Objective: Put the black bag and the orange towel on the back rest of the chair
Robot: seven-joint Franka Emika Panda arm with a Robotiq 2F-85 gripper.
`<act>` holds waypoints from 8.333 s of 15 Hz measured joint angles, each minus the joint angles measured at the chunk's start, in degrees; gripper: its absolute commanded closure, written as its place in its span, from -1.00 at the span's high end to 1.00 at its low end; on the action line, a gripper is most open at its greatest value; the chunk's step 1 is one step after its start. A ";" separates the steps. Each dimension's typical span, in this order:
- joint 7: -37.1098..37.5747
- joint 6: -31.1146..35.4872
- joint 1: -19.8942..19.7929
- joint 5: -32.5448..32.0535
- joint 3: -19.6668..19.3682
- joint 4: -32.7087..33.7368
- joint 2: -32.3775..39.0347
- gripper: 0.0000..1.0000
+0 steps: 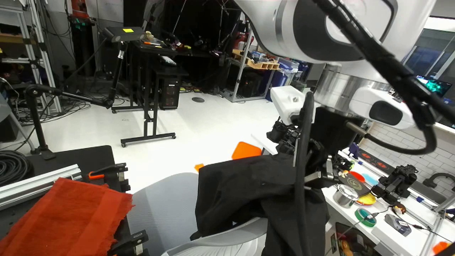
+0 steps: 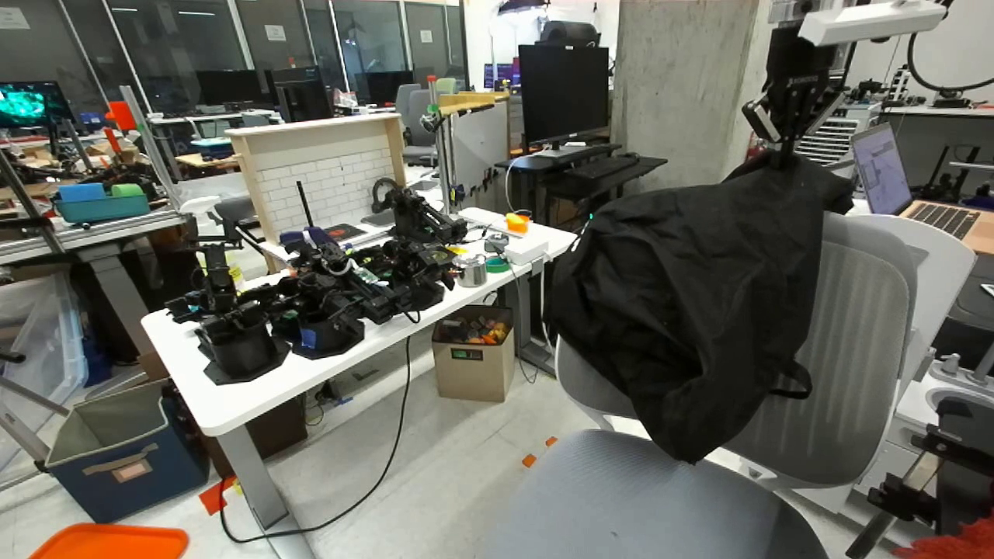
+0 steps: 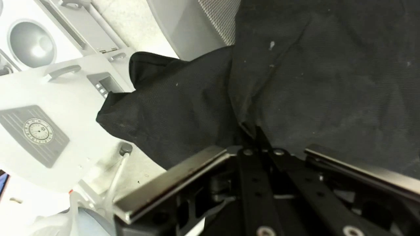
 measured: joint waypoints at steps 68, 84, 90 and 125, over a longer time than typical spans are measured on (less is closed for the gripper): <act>-12.44 29.81 10.27 -0.53 12.04 -61.99 -17.80 1.00; -11.50 21.69 12.39 0.80 13.01 -53.53 -12.22 1.00; -10.65 20.43 13.45 0.78 13.49 -49.29 -7.27 1.00; -3.50 13.89 17.52 -2.16 13.91 -46.58 0.22 0.93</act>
